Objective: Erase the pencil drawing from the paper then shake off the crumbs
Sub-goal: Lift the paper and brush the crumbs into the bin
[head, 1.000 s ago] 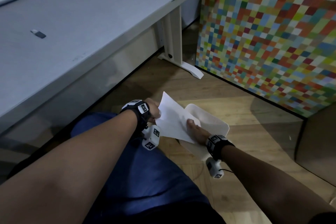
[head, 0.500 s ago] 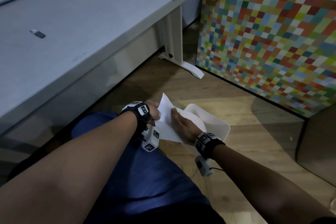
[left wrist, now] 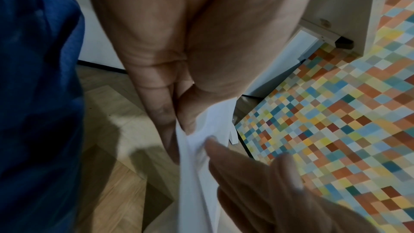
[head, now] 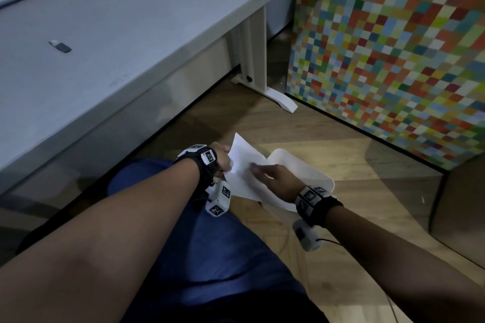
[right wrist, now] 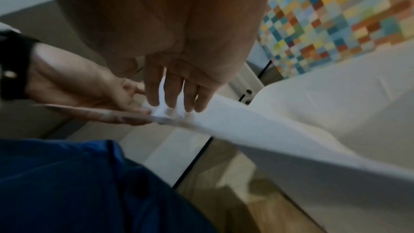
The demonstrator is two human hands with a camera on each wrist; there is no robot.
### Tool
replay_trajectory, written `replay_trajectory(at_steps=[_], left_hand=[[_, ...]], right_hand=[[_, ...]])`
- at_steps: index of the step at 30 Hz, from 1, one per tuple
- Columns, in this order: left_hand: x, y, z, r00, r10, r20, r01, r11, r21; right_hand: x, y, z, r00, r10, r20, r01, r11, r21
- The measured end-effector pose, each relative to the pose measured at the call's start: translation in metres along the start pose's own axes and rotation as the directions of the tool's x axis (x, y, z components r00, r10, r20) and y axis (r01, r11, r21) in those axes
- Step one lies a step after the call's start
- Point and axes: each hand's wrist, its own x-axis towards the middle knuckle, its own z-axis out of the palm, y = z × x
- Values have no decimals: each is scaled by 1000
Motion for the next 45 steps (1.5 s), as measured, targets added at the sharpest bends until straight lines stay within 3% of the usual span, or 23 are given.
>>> replay_trajectory(at_steps=[2,5,9,12,14,17,20,26,30,33,36,40,45], left_hand=[[-3,4,2,1000,14,-8,-13,1000,16],[-5,8,0,999,22,-25,-22,1000,8],[0,11,-6,1000,19,-23,-20,1000,-20],[2,9,-7,999,25,-37,-27,998,-51],[3,8,-8,999,29,-45,-30,999,-44],[6,6,-7,999,25,-29,-26,999,-38],[5,7,-9,999,31,-32,-32,999,-29],[-1,8,-23,998,42,-48,-43,999,-24],[-5,6,-34,997,43,-69,-42,999,4],[-5,3,-42,997,28,-70,-28,1000,8],[-9,3,-43,997,30,-78,-27,999,31],[-7,4,-42,994,23,-103,-13,995,101],[-8,4,-41,980,-3,-197,38,984,174]], right_hand=[[-8,-16,6,995,-69,68,57,985,163],[-24,-6,8,981,-67,183,39,987,155],[-33,39,-3,943,241,228,-242,970,-24],[-14,60,-8,900,396,180,-355,908,-222],[-5,54,-11,908,407,94,-362,879,-311],[-3,31,-6,973,206,105,-190,971,-143],[-3,28,10,982,97,165,-111,991,78],[4,75,22,898,377,227,-404,910,87],[22,108,17,805,581,119,-585,811,0],[34,118,6,810,585,43,-583,811,-43],[41,118,1,797,601,63,-596,765,244],[38,123,0,815,579,9,-570,800,188],[29,123,-3,786,615,66,-607,748,269]])
